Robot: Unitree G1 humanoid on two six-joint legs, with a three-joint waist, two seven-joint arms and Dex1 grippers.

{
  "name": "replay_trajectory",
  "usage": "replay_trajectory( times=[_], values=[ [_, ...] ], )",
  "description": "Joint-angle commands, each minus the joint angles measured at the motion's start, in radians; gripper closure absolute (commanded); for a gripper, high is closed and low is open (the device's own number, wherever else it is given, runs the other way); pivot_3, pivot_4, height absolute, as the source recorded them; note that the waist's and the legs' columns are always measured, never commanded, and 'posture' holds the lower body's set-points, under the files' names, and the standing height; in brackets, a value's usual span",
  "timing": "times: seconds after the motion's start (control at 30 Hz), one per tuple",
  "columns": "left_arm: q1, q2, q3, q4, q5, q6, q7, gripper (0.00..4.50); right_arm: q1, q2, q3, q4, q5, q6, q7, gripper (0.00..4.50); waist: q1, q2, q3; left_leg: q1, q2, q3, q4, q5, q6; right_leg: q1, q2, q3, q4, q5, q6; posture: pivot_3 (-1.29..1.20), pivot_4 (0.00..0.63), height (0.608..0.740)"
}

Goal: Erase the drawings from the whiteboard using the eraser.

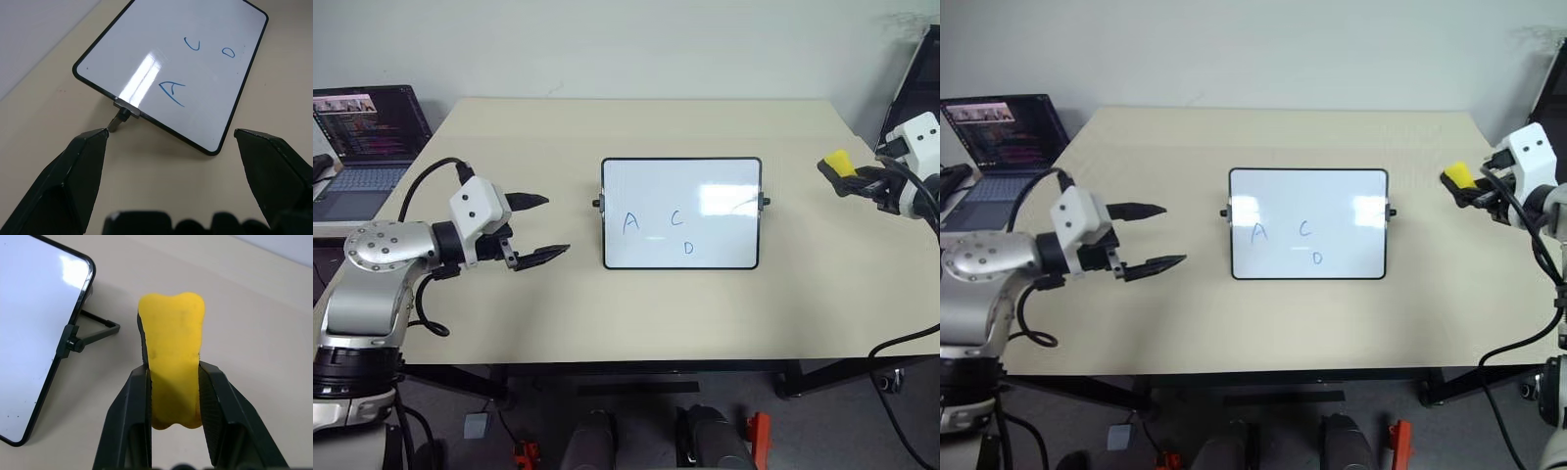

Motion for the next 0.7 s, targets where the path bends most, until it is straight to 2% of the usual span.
replay_trajectory(
  times=[0.03,0.23,0.4,0.7],
  values=[
    [-0.023,0.015,0.029,-0.011,-0.02,-0.02,-0.004,0.0,-0.025,-0.024,-0.015,-0.057,0.013,0.001,0.005,3.54,0.0,0.0,0.0,0.0,0.0,0.0,0.0,0.0,0.0,0.0,0.0,0.0,0.0,0.0,0.0,0.0,0.15,0.74],
    [-0.049,0.016,0.017,0.0,-0.015,-0.017,-0.012,0.0,-0.039,-0.013,-0.01,-0.11,0.028,0.01,0.011,3.54,-0.002,0.0,0.0,0.0,0.0,0.0,0.0,0.0,0.0,0.0,0.0,0.0,0.0,0.0,0.0,0.0,0.15,0.74],
    [-0.041,0.003,0.027,-0.018,-0.026,0.006,0.01,0.0,-0.038,0.016,-0.03,-0.172,0.088,-0.067,0.065,3.54,-0.01,0.0,0.0,0.0,0.001,0.0,0.0,0.0,0.0,0.0,0.001,0.0,0.001,0.0,0.0,0.0,0.15,0.74],
    [-0.015,0.016,0.033,-0.043,-0.031,0.027,0.018,0.0,-0.042,0.053,0.026,-0.238,0.116,-0.112,0.109,3.54,-0.011,0.0,0.0,0.0,0.001,0.0,0.0,0.0,0.0,0.0,0.001,0.0,0.001,0.0,0.0,0.0,0.15,0.74]
  ],
)
